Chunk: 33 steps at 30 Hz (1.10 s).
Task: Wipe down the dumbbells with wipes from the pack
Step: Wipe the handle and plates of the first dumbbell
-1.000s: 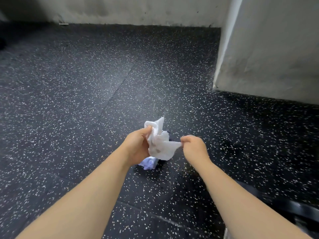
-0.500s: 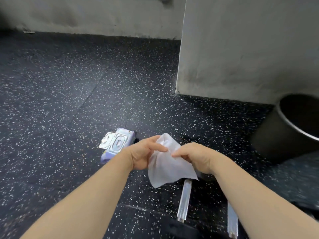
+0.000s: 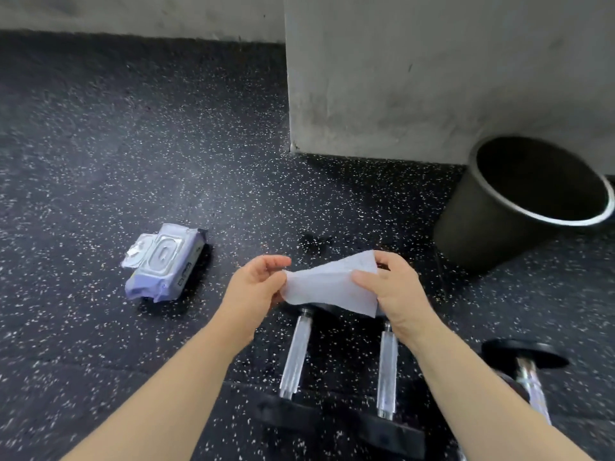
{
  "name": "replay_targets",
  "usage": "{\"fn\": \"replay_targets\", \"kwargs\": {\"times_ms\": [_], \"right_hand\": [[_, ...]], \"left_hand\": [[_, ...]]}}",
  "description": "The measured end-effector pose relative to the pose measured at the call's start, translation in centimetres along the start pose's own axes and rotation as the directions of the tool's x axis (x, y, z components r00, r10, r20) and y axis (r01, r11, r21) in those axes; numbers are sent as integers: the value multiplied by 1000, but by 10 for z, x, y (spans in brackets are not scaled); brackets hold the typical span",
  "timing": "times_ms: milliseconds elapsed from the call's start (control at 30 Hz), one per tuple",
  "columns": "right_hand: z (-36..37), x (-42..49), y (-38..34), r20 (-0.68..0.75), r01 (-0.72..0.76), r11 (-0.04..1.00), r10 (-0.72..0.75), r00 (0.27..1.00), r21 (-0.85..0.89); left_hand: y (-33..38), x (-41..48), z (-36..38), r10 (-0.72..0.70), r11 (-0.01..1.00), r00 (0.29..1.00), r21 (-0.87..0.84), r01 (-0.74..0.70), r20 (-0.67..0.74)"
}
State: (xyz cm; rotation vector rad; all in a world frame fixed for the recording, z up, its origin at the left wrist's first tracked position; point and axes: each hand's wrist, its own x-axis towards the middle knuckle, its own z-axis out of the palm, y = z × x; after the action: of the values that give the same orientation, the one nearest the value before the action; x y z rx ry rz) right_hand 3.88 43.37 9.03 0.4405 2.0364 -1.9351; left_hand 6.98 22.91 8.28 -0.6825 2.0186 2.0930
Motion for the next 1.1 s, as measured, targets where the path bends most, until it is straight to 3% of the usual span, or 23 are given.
{"fn": "replay_targets", "kwargs": {"times_ms": [67,167,267,367,433,500,567,633,700,767,867,1000,1100], "right_hand": [[-3,-3,12,-61,75,997,-75,995,-16],[-9,-4,25,-8,182,970,-186,983,-159],[-22,0,35,44,305,822,-325,945,-481],[-33,3,40,71,304,663,-354,933,-684],[-35,6,41,55,286,613,-367,929,-737],[-37,12,41,17,292,728,-360,933,-620],[-37,15,38,5,215,894,-232,973,-393],[-36,16,37,13,134,962,-135,991,-237],[-32,17,37,-7,90,985,-92,996,-149],[-30,16,37,-4,25,995,-26,1000,-96],[-30,14,38,29,11,992,-7,1000,-123],[-22,11,42,-98,121,905,-175,980,-408],[-7,4,44,-129,138,833,-243,961,-536]], "left_hand": [[-8,-5,9,85,993,996,78,-85,6],[-21,-1,18,167,959,983,245,-145,-71],[-27,6,27,272,846,957,498,-189,-97],[-28,10,34,283,807,957,555,-203,-61],[-26,14,36,238,818,970,548,-175,-45],[-24,18,37,142,900,989,423,-109,-46],[-21,20,39,5,984,1000,178,-6,3],[-20,21,43,-101,995,993,15,100,64],[-21,20,48,-150,988,986,-15,151,78],[-23,19,52,-126,986,991,117,120,45],[-29,18,54,-50,955,999,294,48,0],[-35,14,60,57,937,994,350,-22,-88],[-37,6,69,174,928,983,344,-144,-60]]}}
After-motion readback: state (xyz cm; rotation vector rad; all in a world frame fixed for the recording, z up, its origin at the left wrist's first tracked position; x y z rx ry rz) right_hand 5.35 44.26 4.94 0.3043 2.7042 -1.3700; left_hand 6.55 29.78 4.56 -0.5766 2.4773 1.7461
